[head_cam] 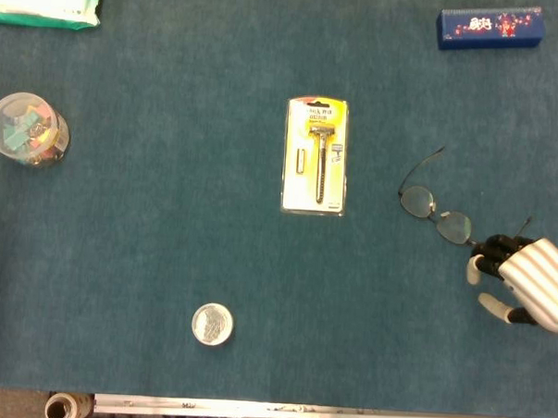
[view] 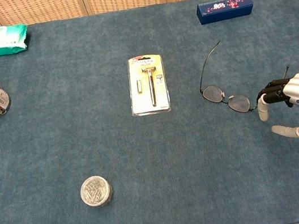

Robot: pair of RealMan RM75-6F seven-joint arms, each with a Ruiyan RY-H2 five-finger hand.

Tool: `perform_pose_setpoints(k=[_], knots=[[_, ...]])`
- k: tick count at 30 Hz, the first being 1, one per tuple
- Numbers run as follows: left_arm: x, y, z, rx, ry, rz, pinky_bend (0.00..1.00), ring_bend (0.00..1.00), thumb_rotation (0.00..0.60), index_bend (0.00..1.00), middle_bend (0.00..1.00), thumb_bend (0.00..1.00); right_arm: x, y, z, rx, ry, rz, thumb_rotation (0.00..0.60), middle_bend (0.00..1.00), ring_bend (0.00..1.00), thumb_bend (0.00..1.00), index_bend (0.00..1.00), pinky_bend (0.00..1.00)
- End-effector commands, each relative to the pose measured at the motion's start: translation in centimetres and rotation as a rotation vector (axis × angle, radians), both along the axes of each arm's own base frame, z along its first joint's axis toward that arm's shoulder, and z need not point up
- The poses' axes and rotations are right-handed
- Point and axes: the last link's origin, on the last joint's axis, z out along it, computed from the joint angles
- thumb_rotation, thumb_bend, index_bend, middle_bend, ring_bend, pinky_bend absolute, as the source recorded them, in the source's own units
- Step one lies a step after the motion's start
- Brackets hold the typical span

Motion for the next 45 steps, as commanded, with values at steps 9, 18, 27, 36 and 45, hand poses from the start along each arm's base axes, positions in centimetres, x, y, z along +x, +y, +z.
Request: perform_pose_setpoints(k=[9,18,27,36,45], knots=[[0.0,-0.1,0.1,0.005,-0.003,0.0,0.44,0.37,0.6,0.45,0.45,0.12,-0.5,-0.8,-0.3,0.04,0.084,-0.06,0.6,0.46,0.36,0.25,0.5,0.56],[0.0,-0.1,0.2,0.008,-0.004,0.0,0.44,0.37,0.6,0.45,0.45,0.12,-0.8,-1.3,0.3,-0.007,0.126,-0.104,0.6,0.46,0.35,0.25,0.5,0.56],[0.0,-0.2,0.1,0.009,-0.002,0.0,0.44,0.37,0.6,0.45,0.45,0.12,-1.2,-1.8,0.9,-0.092,0.154,-0.144,0.6,0.45,0.35,0.25,0.5,0.56],[-0.1,-0.1,0.2,0.009,-0.002,0.002,0.44,0.37,0.6,0.45,0.45,0.12,-1.1,-2.0,1.4,-0.151,0.161,-0.165,0.6,0.45,0.34,0.25,0.5,0.56],[0.0,-0.4,0.4,-0.041,0.004,0.021,0.44,0.37,0.6,0.45,0.45,0.12,-0.1,0.1,2.8,-0.072,0.108,-0.085,0.6,0.45,0.34,0.25,0.5,0.56]])
